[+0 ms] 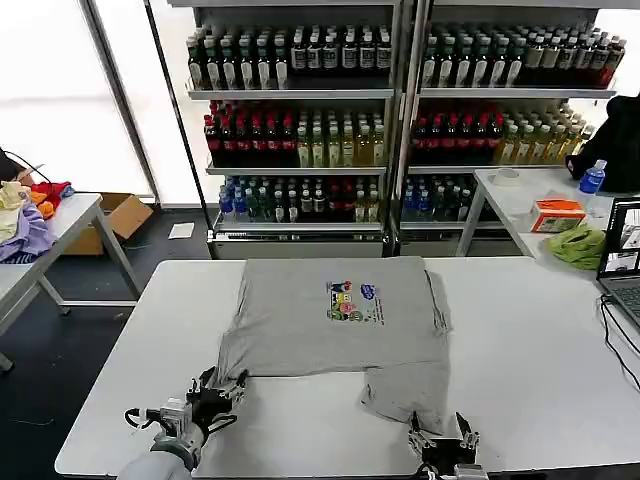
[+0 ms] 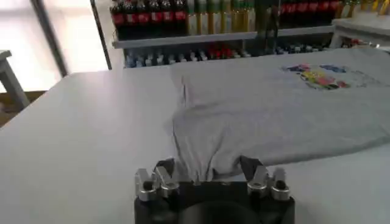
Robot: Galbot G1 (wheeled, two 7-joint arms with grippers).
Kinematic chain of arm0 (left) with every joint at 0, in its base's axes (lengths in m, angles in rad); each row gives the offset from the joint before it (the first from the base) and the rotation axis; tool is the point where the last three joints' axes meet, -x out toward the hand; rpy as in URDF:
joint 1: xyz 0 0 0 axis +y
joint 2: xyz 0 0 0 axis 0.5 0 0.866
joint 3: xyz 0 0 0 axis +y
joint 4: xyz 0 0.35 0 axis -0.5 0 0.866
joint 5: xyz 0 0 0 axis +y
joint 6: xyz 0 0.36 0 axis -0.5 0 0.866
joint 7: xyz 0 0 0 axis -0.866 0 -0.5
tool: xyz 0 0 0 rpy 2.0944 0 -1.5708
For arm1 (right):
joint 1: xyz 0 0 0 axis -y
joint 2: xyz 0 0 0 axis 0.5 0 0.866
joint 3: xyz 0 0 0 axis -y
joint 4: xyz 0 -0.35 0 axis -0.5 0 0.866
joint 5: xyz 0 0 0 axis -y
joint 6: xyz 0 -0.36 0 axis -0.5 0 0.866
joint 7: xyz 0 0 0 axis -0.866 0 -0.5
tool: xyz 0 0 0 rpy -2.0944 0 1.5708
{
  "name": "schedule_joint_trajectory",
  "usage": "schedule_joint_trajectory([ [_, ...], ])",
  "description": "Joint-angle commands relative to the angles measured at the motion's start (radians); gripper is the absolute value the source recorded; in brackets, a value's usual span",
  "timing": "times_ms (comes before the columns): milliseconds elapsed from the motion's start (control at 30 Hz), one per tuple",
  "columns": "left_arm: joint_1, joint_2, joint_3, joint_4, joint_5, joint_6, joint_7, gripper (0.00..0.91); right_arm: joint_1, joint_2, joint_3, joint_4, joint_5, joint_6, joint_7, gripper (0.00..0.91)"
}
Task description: Fold and organize the clothes.
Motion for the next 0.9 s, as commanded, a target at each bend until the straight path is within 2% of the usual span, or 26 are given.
schedule_joint_trajectory([
  [33, 0.011, 0.003, 0.006, 0.008, 0.008, 0.011, -0.001, 0.010, -0.002, 0.001, -0.004, -0.045, 0.012, 0.043, -0.017, 0.000],
  [167, 0.018, 0.001, 0.009, 0.006, 0.014, 0.008, 0.003, 0.010, -0.004, -0.011, -0.010, -0.064, 0.010, 0.084, -0.041, 0.000],
  [333, 0.030, -0.001, 0.009, 0.001, 0.017, -0.001, 0.009, 0.010, 0.001, -0.012, -0.006, -0.068, 0.043, 0.096, -0.045, 0.000],
  [567, 0.040, -0.016, -0.001, -0.044, 0.010, -0.056, 0.010, 0.010, 0.014, 0.001, 0.006, -0.053, 0.064, 0.197, -0.082, 0.000],
  [900, 0.053, -0.039, -0.001, -0.221, -0.060, -0.086, 0.006, 0.010, 0.049, 0.005, 0.062, 0.099, 0.013, 0.212, -0.116, 0.000],
])
